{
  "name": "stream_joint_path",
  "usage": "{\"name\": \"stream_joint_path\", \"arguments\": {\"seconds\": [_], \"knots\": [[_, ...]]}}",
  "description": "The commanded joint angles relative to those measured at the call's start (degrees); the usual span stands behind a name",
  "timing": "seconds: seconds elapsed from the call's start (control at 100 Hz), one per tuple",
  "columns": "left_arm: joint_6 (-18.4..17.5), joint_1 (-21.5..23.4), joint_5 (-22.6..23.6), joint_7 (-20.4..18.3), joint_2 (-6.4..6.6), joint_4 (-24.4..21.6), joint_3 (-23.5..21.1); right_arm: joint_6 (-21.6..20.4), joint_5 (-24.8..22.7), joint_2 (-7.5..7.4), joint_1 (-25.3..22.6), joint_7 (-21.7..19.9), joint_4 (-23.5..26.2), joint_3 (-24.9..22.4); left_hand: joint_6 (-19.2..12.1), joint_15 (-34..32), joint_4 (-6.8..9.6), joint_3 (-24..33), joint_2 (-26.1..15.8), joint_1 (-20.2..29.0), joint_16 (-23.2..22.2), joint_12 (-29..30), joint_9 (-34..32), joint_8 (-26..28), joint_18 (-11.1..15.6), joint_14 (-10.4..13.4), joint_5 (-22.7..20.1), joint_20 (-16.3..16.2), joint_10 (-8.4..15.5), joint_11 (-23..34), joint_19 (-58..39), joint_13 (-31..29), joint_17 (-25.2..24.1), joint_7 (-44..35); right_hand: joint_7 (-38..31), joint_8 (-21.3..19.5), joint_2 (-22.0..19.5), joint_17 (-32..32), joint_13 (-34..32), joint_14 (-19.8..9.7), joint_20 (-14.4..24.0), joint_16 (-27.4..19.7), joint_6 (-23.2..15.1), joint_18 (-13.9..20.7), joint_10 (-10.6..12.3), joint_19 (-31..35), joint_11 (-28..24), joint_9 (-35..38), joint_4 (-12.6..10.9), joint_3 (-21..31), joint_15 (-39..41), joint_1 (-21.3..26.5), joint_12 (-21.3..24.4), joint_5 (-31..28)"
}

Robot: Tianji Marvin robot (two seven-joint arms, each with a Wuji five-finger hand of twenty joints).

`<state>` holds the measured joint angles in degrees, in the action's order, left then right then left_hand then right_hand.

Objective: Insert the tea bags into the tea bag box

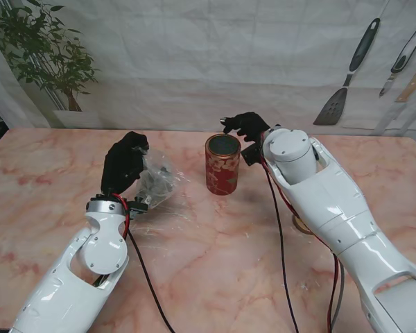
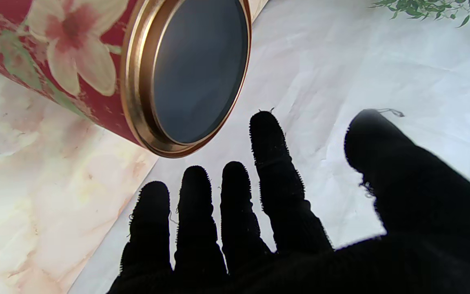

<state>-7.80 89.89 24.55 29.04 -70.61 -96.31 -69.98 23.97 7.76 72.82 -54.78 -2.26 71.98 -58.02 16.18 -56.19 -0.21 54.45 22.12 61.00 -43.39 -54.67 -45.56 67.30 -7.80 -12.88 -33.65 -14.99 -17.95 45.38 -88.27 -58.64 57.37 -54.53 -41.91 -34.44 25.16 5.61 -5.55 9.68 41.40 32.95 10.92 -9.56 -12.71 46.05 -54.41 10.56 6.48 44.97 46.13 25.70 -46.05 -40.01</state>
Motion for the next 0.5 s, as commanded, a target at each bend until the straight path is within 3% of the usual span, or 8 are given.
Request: {"name": "stream_joint_path", "arguments": {"seconds": [0.0, 0.24, 0.36, 0.49], "knots": [[0.4, -0.5, 0.1, -0.6, -0.01, -0.2, -0.1, -1.2, -0.5, -0.56, -1.4, -0.8, 1.8, -0.7, -1.0, -1.1, -0.81, 2.5, -0.8, 6.6, -0.6, -2.1, -0.6, 0.6, 4.6, -3.1, 1.1, 1.2, 4.7, 1.8, -0.5, -0.5, 1.3, 0.1, 0.3, -0.1, -0.2, 0.3, 0.3, -0.6, 0.8, 0.9, -1.4, 1.1, 0.3, -0.6, 0.3, -0.8, -1.6, -1.3, 1.2, -1.3, -0.8, -1.2], [2.0, -0.7, 0.5, -1.5, 0.22, -0.3, -0.9, -4.3, -3.1, -2.01, -6.7, 0.4, 7.4, -4.5, -0.8, -1.1, -0.90, 2.5, -0.7, 6.7, -0.6, -2.1, -0.5, 0.6, 4.5, -3.2, 1.2, 1.2, 4.6, 1.8, -0.5, -0.4, 1.3, 0.1, 0.1, -0.4, 1.3, 0.2, 0.0, -0.3, 0.9, 0.9, -1.9, 0.6, 0.1, -0.1, 0.3, -0.3, -1.7, -0.3, 1.3, -0.5, -0.9, -0.6], [2.7, -0.7, 0.4, -1.9, 0.30, -0.2, -1.3, -5.8, -4.9, -4.03, -10.0, -3.3, 10.9, -7.4, -0.7, -1.1, -0.98, 2.5, -0.7, 6.8, -0.7, -2.1, -0.5, 0.6, 4.5, -3.2, 1.2, 1.2, 4.5, 1.8, -0.5, -0.3, 1.3, 0.1, 3.4, 0.5, 5.2, 0.5, 0.1, -0.2, 0.5, 0.6, -4.4, 0.3, 0.4, -0.5, 2.0, -2.7, -1.6, 1.1, 0.7, 0.5, -0.3, 5.6], [3.3, -0.6, 0.6, -2.0, 0.34, -0.3, -1.6, -8.6, -6.7, -5.33, -14.6, -4.5, 14.7, -10.7, -0.7, -1.2, -0.98, 2.5, -0.6, 6.8, -0.7, -2.1, -0.5, 0.6, 4.5, -3.2, 1.1, 1.2, 4.5, 1.8, -0.5, -0.4, 1.3, 0.1, 5.0, 0.6, 8.2, 0.6, 0.0, -0.2, 0.3, 0.5, -6.9, -0.1, 1.5, -0.9, 7.5, -2.7, -1.4, 3.0, 0.5, 1.2, 1.6, 9.4]]}}
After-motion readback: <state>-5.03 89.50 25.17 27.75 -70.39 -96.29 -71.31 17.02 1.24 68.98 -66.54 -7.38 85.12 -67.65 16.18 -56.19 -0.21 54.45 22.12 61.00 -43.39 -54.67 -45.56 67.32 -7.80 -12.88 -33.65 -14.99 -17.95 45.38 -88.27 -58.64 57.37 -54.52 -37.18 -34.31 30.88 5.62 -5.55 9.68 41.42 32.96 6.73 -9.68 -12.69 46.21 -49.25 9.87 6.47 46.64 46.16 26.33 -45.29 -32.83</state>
